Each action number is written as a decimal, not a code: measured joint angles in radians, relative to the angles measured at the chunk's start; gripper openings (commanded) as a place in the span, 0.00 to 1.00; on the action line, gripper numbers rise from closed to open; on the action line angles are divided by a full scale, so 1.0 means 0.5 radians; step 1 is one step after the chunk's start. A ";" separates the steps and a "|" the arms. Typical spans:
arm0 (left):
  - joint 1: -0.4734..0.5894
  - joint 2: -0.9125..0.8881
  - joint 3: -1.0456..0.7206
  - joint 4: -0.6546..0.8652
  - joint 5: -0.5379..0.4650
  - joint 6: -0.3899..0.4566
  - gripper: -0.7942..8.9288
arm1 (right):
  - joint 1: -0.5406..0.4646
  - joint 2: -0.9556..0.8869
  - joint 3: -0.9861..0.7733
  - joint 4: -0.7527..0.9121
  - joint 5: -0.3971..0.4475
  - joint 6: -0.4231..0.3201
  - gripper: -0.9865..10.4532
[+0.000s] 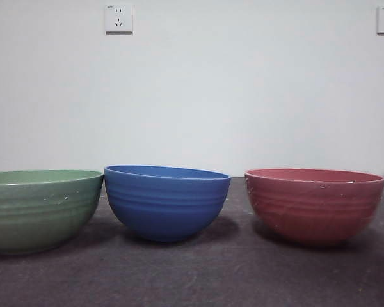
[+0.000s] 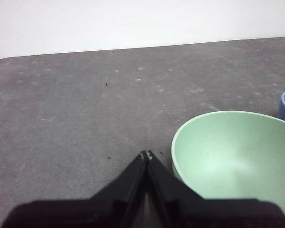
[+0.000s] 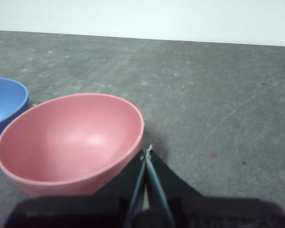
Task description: Pick up the green bowl on the top,put the green bowl on the left,pick up the red bowl in the middle,put the red bowl on the right
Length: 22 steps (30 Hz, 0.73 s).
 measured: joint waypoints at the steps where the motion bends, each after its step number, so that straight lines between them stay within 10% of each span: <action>1: 0.000 0.000 -0.001 0.000 0.000 0.001 0.08 | 0.000 -0.007 -0.002 0.005 -0.003 0.003 0.09; 22: 0.000 0.000 -0.001 0.001 0.000 0.001 0.08 | -0.001 0.007 -0.002 0.005 -0.001 0.086 0.09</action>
